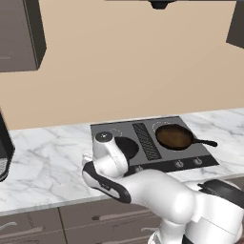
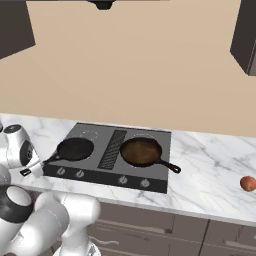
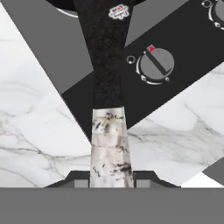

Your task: Place both pans onto different burners. Then place the onion and the chicken drumstick on different pans.

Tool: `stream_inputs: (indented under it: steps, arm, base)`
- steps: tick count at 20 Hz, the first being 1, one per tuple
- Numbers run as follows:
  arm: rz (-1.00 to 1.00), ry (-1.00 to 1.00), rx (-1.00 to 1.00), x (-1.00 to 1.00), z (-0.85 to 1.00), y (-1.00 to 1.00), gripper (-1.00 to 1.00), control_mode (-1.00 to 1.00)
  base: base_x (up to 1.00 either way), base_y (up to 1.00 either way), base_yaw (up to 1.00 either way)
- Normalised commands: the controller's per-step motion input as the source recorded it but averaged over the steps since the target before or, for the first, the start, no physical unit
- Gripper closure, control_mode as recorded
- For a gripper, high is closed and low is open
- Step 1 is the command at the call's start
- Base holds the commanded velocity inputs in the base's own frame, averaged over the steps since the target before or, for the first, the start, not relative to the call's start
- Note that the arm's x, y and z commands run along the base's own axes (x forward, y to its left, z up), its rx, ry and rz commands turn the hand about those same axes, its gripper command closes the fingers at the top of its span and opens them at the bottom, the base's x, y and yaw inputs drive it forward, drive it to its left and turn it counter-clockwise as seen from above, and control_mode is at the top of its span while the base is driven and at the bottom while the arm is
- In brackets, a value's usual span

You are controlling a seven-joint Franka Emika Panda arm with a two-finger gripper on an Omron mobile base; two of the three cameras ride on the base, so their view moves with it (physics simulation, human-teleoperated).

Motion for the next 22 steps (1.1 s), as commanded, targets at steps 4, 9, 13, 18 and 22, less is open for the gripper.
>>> stream_inputs:
  steps: [4,9,13,18,22]
  arm:
    - [0.00,0.03,0.00,0.00,-0.05,0.00,1.00,-1.00]
    - [-0.01,0.01,0.00,0.02,-0.04,0.00,1.00,-1.00]
    - [-0.02,0.00,0.00,0.16,-0.07,0.01,1.00,-1.00]
    - [-0.02,0.00,0.00,0.23,-0.07,0.06,1.00,-1.00]
    - [-0.02,0.00,-0.01,0.29,-0.11,0.16,1.00,-1.00]
  base:
    - [0.00,0.00,0.00]
    - [0.00,0.00,0.00]
    - [0.00,0.00,0.00]
    - [0.00,0.00,0.00]
    - [0.00,0.00,0.00]
